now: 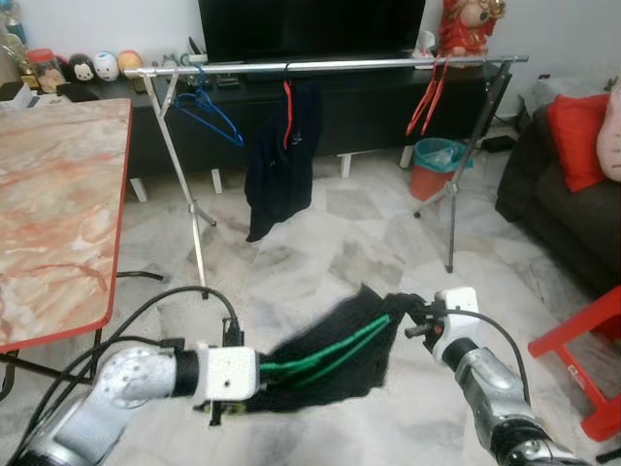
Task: Hang hanger
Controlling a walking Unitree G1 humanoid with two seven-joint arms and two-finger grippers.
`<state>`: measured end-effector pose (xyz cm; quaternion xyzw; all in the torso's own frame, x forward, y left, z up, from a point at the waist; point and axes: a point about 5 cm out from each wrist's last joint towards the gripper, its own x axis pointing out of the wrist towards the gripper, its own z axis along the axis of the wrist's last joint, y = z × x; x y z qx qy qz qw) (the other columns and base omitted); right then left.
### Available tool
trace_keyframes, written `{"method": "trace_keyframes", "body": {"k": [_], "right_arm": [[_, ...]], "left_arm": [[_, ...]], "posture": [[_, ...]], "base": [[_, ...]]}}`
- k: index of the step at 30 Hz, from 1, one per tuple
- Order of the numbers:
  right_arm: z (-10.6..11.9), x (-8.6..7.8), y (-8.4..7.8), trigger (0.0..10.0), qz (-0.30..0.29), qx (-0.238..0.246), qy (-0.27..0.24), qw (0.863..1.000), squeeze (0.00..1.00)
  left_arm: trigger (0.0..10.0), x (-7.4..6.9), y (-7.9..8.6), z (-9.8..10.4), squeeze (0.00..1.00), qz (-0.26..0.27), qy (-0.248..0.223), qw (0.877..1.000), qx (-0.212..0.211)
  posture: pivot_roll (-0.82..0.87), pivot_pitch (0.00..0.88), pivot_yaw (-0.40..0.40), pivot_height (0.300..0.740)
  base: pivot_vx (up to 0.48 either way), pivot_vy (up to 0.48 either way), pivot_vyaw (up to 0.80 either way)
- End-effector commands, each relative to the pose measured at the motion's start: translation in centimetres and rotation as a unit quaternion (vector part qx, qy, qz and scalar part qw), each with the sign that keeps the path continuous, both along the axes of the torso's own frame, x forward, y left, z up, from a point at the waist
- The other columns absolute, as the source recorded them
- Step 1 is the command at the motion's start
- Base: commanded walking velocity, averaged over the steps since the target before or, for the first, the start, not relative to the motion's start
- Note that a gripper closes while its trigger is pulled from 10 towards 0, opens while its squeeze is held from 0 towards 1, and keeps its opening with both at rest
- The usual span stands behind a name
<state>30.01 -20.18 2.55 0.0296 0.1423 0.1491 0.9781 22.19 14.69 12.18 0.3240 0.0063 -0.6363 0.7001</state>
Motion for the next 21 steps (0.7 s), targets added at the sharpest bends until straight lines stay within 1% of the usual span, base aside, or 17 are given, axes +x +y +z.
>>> {"method": "trace_keyframes", "body": {"k": [1, 2, 4, 7, 8, 10, 12, 13, 14, 18, 19, 20, 21], "right_arm": [[-0.3, -0.3, -1.0, 0.0, -0.027, 0.004, 0.011, 1.000, 0.00], [-0.3, -0.3, -1.0, 0.0, -0.027, 0.004, 0.012, 1.000, 0.00], [-0.4, -0.4, -1.0, 0.0, -0.027, 0.003, 0.014, 1.000, 0.00], [-0.6, -0.7, -1.2, 0.0, -0.029, 0.003, 0.018, 0.999, 0.00], [-0.6, -0.7, -1.2, 0.0, -0.029, 0.003, 0.018, 0.999, 0.00], [-0.8, -0.9, -1.4, 0.0, -0.035, 0.004, 0.023, 0.999, 0.00], [-1.0, -1.1, -1.6, 0.0, -0.036, 0.003, 0.026, 0.999, 0.00], [-1.0, -1.1, -1.5, 0.0, -0.036, 0.003, 0.027, 0.999, 0.00], [-1.1, -1.2, -1.5, 0.0, -0.036, 0.004, 0.027, 0.999, 0.00], [-1.1, -1.2, -1.4, 0.0, -0.037, 0.010, 0.027, 0.999, 0.00], [-1.2, -1.3, -1.3, 0.0, -0.037, 0.009, 0.027, 0.999, 0.00], [-1.2, -1.3, -1.3, 0.0, -0.037, 0.009, 0.026, 0.999, 0.00], [-1.2, -1.3, -1.3, 0.0, -0.037, 0.009, 0.026, 0.999, 0.00]], "left_arm": [[10.0, -0.9, -0.8, 1.5, 0.00, -0.052, 0.012, 0.998, -0.033], [10.0, -1.1, -0.7, 1.6, 0.00, -0.055, 0.024, 0.998, -0.033], [10.0, -1.3, -0.4, 1.9, 0.00, -0.062, 0.045, 0.996, -0.048], [10.0, -1.1, -0.3, 2.8, 0.00, -0.056, 0.051, 0.994, -0.083], [10.0, -1.1, -0.3, 2.8, 0.00, -0.056, 0.051, 0.994, -0.083], [10.0, -1.0, -0.1, 4.0, 0.00, -0.053, 0.064, 0.990, -0.113], [10.0, -0.8, -0.2, 4.7, 0.00, -0.048, 0.065, 0.987, -0.136], [10.0, -0.8, -0.2, 4.8, 0.00, -0.046, 0.068, 0.987, -0.141], [10.0, -0.7, -0.2, 4.9, 0.00, -0.043, 0.067, 0.986, -0.144], [10.0, -0.3, -0.1, 4.5, 0.00, -0.034, 0.058, 0.989, -0.129], [10.0, -0.3, 0.0, 4.0, 0.00, -0.034, 0.057, 0.992, -0.105], [10.0, -0.4, 0.0, 3.8, 0.00, -0.035, 0.058, 0.993, -0.096], [10.0, -0.4, 0.0, 3.8, 0.00, -0.035, 0.058, 0.993, -0.096]], "posture": [[0.04, 0.000, -0.061, 0.740], [0.04, 0.000, -0.061, 0.740], [0.04, 0.000, -0.060, 0.740], [0.04, 0.000, -0.062, 0.740], [0.04, 0.000, -0.062, 0.740], [0.04, 0.000, -0.062, 0.740], [0.04, 0.000, -0.063, 0.740], [0.04, 0.000, -0.063, 0.740], [0.04, 0.000, -0.063, 0.740], [0.04, 0.000, -0.063, 0.740], [0.04, 0.000, -0.063, 0.740], [0.04, 0.000, -0.063, 0.740], [0.04, 0.000, -0.063, 0.740]], "base": [[0.000, 0.000, 0.00], [0.000, 0.000, 0.00], [0.000, 0.000, 0.00], [0.000, 0.000, 0.00], [0.000, 0.000, 0.00], [0.000, 0.000, 0.00], [0.000, 0.000, 0.00], [0.000, 0.000, 0.00], [0.000, 0.000, 0.00], [0.000, 0.000, 0.00], [0.000, 0.000, 0.00], [0.000, 0.000, 0.00], [0.000, 0.000, 0.00]]}}
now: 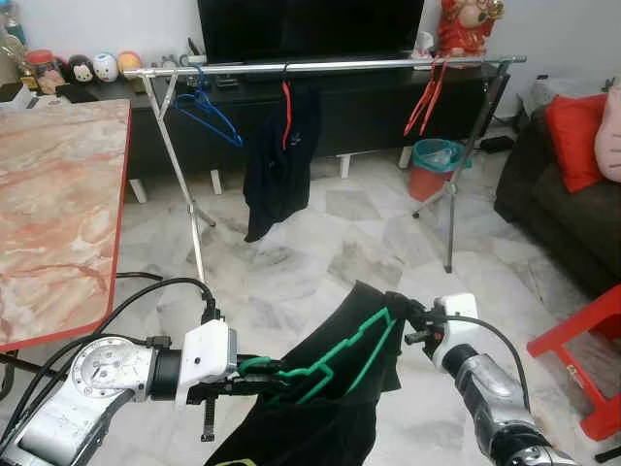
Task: Hang hanger
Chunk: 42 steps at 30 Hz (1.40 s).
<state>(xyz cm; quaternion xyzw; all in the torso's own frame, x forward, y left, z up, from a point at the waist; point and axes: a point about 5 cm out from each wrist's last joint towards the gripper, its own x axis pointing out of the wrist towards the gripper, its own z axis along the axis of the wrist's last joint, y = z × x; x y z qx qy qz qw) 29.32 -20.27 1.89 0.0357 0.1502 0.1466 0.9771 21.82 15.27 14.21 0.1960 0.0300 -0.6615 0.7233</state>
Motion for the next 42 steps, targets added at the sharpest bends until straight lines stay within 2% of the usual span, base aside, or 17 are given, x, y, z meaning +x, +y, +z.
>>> {"method": "trace_keyframes", "body": {"k": [1, 4, 5, 9, 10, 11, 12, 22, 23, 30, 34, 35, 36, 37, 38, 40, 42], "right_arm": [[-0.5, -0.5, -1.1, 0.0, -0.032, 0.005, 0.016, 0.999, 0.00], [-0.1, -0.3, -1.0, 0.2, -0.024, 0.000, 0.003, 1.000, 0.00], [0.0, -0.2, -0.9, 10.0, -0.020, -0.001, 0.000, 1.000, 0.00], [0.6, 0.3, -0.5, 10.0, -0.005, -0.009, -0.013, 1.000, 0.00], [1.0, 0.6, -0.3, 10.0, 0.002, -0.002, -0.021, 1.000, 0.78], [1.1, 0.7, -0.3, 10.0, 0.004, 0.001, -0.024, 1.000, 0.78], [1.3, 0.8, -0.2, 10.0, 0.008, 0.007, -0.029, 1.000, 1.00], [2.6, 1.4, 0.4, 10.0, 0.041, 0.021, -0.053, 0.998, 1.00], [2.8, 1.4, 0.4, 10.0, 0.046, 0.023, -0.057, 0.997, 1.00], [3.0, 1.1, 0.2, 10.0, 0.065, 0.013, -0.052, 0.996, 1.00], [2.7, 0.7, 0.4, 10.0, 0.087, 0.009, -0.035, 0.996, 1.00], [2.0, 0.2, 0.4, 10.0, 0.105, -0.005, -0.006, 0.994, 1.00], [0.6, -0.8, 0.3, 10.0, 0.131, -0.052, 0.047, 0.989, 1.00], [0.6, -0.8, 0.3, 10.0, 0.131, -0.052, 0.047, 0.989, 1.00], [-0.6, -1.6, 0.1, 10.0, 0.144, -0.088, 0.087, 0.982, 1.00], [-1.7, -2.5, 0.0, 10.0, 0.152, -0.096, 0.128, 0.975, 1.00], [-2.0, -2.8, 0.1, 10.0, 0.158, -0.098, 0.139, 0.973, 1.00]], "left_arm": [[10.0, -0.1, -0.6, 1.6, 0.00, -0.035, -0.051, 0.998, -0.009], [10.0, 0.0, -0.7, 1.1, 0.00, -0.035, -0.060, 0.998, 0.012], [10.0, 0.1, -0.8, 0.9, 0.00, -0.033, -0.064, 0.997, 0.018], [10.0, 0.4, -0.9, 0.1, 0.00, -0.026, -0.076, 0.996, 0.038], [10.0, 0.6, -1.0, -0.3, 0.00, -0.020, -0.084, 0.995, 0.044], [10.0, 0.7, -1.0, -0.4, 0.00, -0.016, -0.087, 0.995, 0.044], [10.0, 0.9, -1.1, -0.4, 0.00, -0.009, -0.089, 0.995, 0.045], [10.0, 2.2, -1.7, -1.6, 0.00, 0.046, -0.123, 0.989, 0.067], [10.0, 2.5, -1.7, -2.1, 0.00, 0.055, -0.129, 0.986, 0.086], [10.0, 3.4, -1.6, -3.8, 0.00, 0.093, -0.138, 0.975, 0.146], [10.0, 3.6, -1.7, -4.3, 0.00, 0.103, -0.135, 0.973, 0.158], [10.0, 3.8, -1.8, -4.6, 0.00, 0.114, -0.134, 0.971, 0.164], [10.0, 4.1, -1.8, -5.0, 0.00, 0.121, -0.139, 0.967, 0.178], [10.0, 4.1, -1.8, -5.0, 0.00, 0.121, -0.139, 0.967, 0.178], [10.0, 4.4, -1.8, -5.2, 0.00, 0.130, -0.143, 0.964, 0.184], [10.0, 4.9, -1.9, -5.2, 0.00, 0.153, -0.142, 0.961, 0.182], [10.0, 5.0, -1.9, -5.2, 0.00, 0.158, -0.142, 0.960, 0.182]], "posture": [[0.04, 0.000, -0.063, 0.740], [0.04, 0.000, -0.063, 0.740], [0.04, 0.000, -0.063, 0.740], [0.04, 0.000, -0.062, 0.740], [0.04, 0.000, -0.062, 0.740], [0.04, 0.000, -0.062, 0.740], [0.04, 0.000, -0.062, 0.740], [0.03, 0.000, -0.061, 0.740], [0.02, 0.000, -0.062, 0.740], [0.01, 0.000, -0.058, 0.740], [0.01, 0.000, -0.056, 0.740], [0.01, 0.000, -0.055, 0.740], [0.00, 0.000, -0.053, 0.740], [0.00, 0.000, -0.053, 0.740], [0.00, 0.000, -0.052, 0.740], [0.00, 0.000, -0.054, 0.740], [0.00, 0.000, -0.053, 0.740]], "base": [[0.000, 0.000, 0.00], [0.000, 0.000, 0.00], [0.000, 0.000, 0.00], [0.000, 0.000, 0.00], [0.000, 0.000, 0.00], [0.000, 0.000, 0.00], [0.000, 0.000, 0.00], [0.000, 0.000, 0.00], [0.000, 0.000, 0.00], [0.000, 0.000, 0.00], [0.000, 0.000, 0.00], [0.000, 0.000, 0.00], [0.000, 0.000, 0.00], [0.000, 0.000, 0.00], [0.000, 0.000, 0.00], [0.000, 0.000, 0.00], [0.000, 0.000, 0.00]]}}
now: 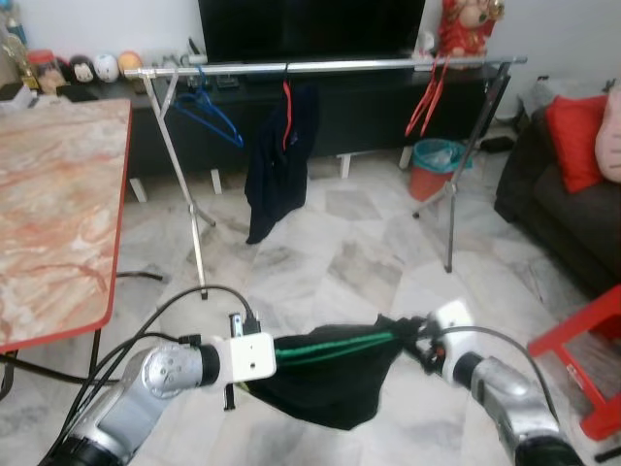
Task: Hang hanger
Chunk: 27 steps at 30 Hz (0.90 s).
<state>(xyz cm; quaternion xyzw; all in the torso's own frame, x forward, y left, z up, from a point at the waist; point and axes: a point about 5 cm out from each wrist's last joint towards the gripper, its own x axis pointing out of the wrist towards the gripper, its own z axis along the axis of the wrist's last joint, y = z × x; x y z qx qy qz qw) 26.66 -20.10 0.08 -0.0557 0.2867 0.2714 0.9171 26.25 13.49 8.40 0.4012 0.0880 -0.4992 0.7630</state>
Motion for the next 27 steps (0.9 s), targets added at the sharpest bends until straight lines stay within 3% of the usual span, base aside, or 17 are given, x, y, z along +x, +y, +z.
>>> {"method": "trace_keyframes", "body": {"k": [1, 5, 9, 11, 16, 21, 25, 27], "right_arm": [[-0.6, -0.6, 0.0, 10.0, 0.018, -0.019, 0.030, 0.999, 1.00], [-1.9, -2.2, 0.6, 10.0, 0.063, -0.028, 0.075, 0.995, 1.00], [-1.7, -2.5, 1.2, 10.0, 0.072, -0.012, 0.071, 0.995, 1.00], [-0.8, -2.2, 2.2, 10.0, 0.086, 0.042, 0.055, 0.994, 0.00], [1.7, -2.0, 3.1, 10.0, 0.160, 0.109, 0.012, 0.981, 0.00], [6.5, -2.2, 2.0, 10.0, 0.207, 0.167, -0.035, 0.963, 0.00], [7.8, -1.9, 2.0, 10.0, 0.195, 0.182, -0.064, 0.962, 0.00], [8.6, -0.4, 1.2, 10.0, 0.137, 0.158, -0.114, 0.971, 0.00]], "left_arm": [[10.0, 0.7, -0.1, 0.7, 0.00, 0.011, -0.019, 1.000, -0.001], [10.0, 1.2, 0.0, 0.8, 0.00, 0.037, -0.028, 0.999, -0.002], [10.0, 1.4, 0.2, 0.6, 0.00, 0.045, -0.030, 0.999, 0.008], [10.0, 1.2, 0.1, 0.2, 0.00, 0.035, -0.022, 0.999, 0.019], [10.0, 0.3, 0.3, -0.8, 0.00, 0.011, -0.001, 0.999, 0.040], [10.0, 0.1, 0.5, -1.4, 0.00, 0.009, 0.008, 0.999, 0.048], [10.0, 0.0, 0.5, -1.5, 0.00, 0.011, 0.016, 0.999, 0.043], [10.0, 0.0, 0.5, -1.5, 0.00, 0.012, 0.023, 0.999, 0.040]], "posture": [[0.00, 0.000, -0.053, 0.740], [0.00, 0.000, -0.054, 0.740], [0.00, 0.000, -0.050, 0.740], [0.00, 0.000, -0.049, 0.740], [-0.01, 0.000, -0.045, 0.740], [-0.01, 0.000, -0.044, 0.740], [-0.01, 0.000, -0.043, 0.740], [-0.01, 0.000, -0.042, 0.740]], "base": [[0.000, 0.000, 0.00], [0.000, 0.000, 0.00], [0.000, 0.000, 0.00], [0.000, 0.000, 0.00], [0.000, 0.000, 0.00], [0.000, 0.000, 0.00], [0.000, 0.000, 0.00], [0.000, 0.000, 0.00]]}}
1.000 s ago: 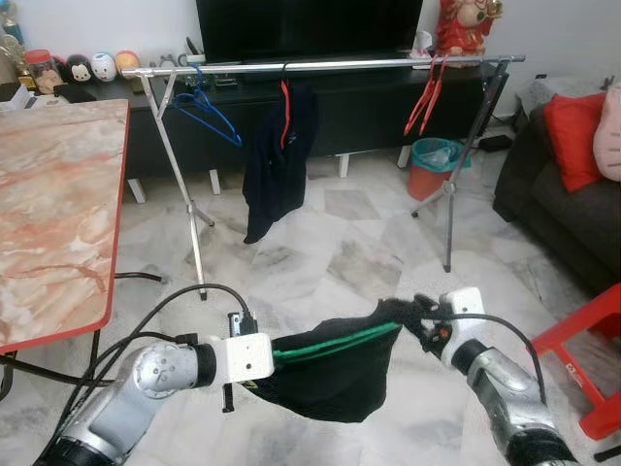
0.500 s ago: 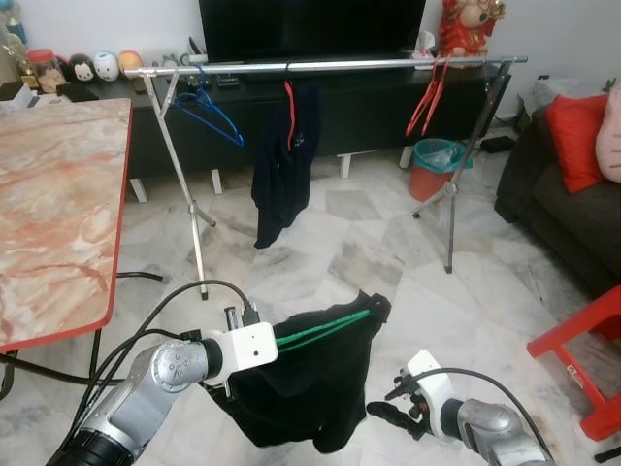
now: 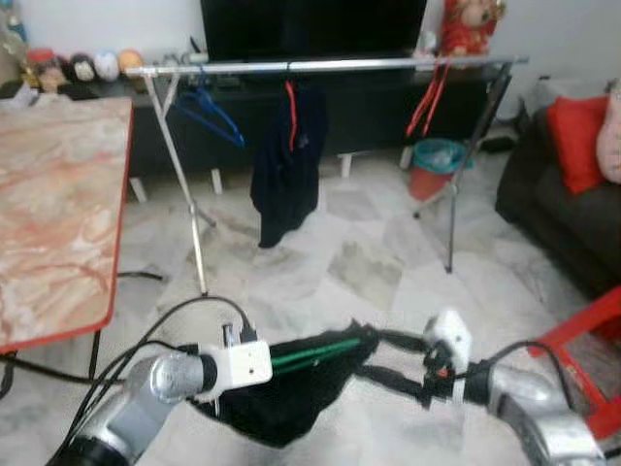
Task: Hang hanger
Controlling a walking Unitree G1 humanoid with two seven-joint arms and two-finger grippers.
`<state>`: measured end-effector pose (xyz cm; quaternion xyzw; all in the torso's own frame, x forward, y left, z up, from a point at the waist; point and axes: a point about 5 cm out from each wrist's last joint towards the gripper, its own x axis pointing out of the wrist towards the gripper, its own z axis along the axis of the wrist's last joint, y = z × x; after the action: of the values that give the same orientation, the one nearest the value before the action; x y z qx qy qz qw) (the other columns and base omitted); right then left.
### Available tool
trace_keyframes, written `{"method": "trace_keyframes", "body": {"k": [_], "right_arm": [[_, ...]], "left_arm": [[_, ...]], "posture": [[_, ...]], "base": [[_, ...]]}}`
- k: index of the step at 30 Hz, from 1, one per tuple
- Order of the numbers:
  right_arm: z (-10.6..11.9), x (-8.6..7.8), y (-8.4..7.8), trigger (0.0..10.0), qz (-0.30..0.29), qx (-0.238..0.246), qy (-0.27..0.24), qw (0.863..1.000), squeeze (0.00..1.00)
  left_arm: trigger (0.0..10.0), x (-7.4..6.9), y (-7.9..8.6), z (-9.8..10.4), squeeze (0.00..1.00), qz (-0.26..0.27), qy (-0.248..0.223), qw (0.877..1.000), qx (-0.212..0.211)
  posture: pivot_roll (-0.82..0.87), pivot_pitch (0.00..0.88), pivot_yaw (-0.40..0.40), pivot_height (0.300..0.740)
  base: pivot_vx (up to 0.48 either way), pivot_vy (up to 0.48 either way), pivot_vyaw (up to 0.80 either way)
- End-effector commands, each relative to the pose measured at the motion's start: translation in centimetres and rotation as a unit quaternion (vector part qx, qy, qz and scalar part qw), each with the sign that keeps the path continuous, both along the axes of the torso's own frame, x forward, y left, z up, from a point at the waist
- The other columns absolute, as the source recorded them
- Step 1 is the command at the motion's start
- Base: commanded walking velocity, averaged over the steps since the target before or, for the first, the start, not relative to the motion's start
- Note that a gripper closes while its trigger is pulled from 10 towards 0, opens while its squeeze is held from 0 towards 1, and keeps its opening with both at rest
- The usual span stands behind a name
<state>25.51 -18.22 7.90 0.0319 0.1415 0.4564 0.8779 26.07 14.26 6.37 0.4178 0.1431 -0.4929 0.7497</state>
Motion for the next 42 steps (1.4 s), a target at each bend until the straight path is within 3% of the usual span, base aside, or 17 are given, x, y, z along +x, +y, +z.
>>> {"method": "trace_keyframes", "body": {"k": [1, 4, 6, 10, 11, 21, 31, 42], "right_arm": [[0.9, 1.9, -1.3, 10.0, -0.086, -0.019, -0.033, 0.996, 0.00], [0.8, 2.4, -1.9, 10.0, -0.117, -0.015, -0.018, 0.993, 0.00], [0.4, 1.2, -1.3, 10.0, -0.059, -0.004, 0.019, 0.998, 0.00], [-0.1, 0.2, -1.2, 10.0, -0.015, -0.011, 0.041, 0.999, 0.00], [-0.4, 0.0, -1.6, 10.0, 0.000, -0.009, 0.056, 0.998, 0.00], [0.0, -0.7, -4.5, 10.0, 0.087, 0.016, 0.141, 0.986, 0.00], [-0.7, -1.6, -4.4, 10.0, 0.137, 0.048, 0.191, 0.971, 0.00], [-3.4, -2.9, -3.1, 9.9, 0.187, -0.029, 0.218, 0.957, 0.00]], "left_arm": [[10.0, 0.2, -0.2, 0.5, 0.00, -0.005, -0.003, 1.000, -0.011], [10.0, -0.1, -0.4, 0.7, 0.00, -0.018, 0.011, 0.999, -0.026], [10.0, -1.0, -0.6, 1.3, 0.00, -0.060, 0.040, 0.996, -0.055], [10.0, -1.9, 0.0, 1.7, 0.00, -0.098, 0.074, 0.991, -0.058], [10.0, -2.6, 0.6, 2.1, 0.00, -0.125, 0.096, 0.986, -0.054], [10.0, -3.7, 1.9, 3.3, 0.00, -0.189, 0.152, 0.970, -0.038], [10.0, -3.9, 1.8, 3.7, 0.00, -0.206, 0.170, 0.963, -0.044], [10.0, -3.4, 1.4, 3.8, 0.00, -0.206, 0.165, 0.964, -0.046]], "posture": [[-0.01, 0.000, -0.041, 0.740], [-0.01, 0.000, -0.041, 0.740], [-0.01, 0.000, -0.043, 0.740], [-0.01, 0.000, -0.046, 0.740], [-0.01, 0.000, -0.046, 0.740], [0.00, 0.000, -0.054, 0.740], [0.01, 0.000, -0.055, 0.740], [0.01, 0.000, -0.053, 0.740]], "base": [[0.000, 0.000, 0.00], [0.000, 0.000, 0.00], [0.000, 0.000, 0.00], [0.000, 0.000, 0.00], [0.000, 0.000, 0.00], [0.000, 0.000, 0.00], [0.000, 0.000, 0.00], [0.000, 0.000, 0.00]]}}
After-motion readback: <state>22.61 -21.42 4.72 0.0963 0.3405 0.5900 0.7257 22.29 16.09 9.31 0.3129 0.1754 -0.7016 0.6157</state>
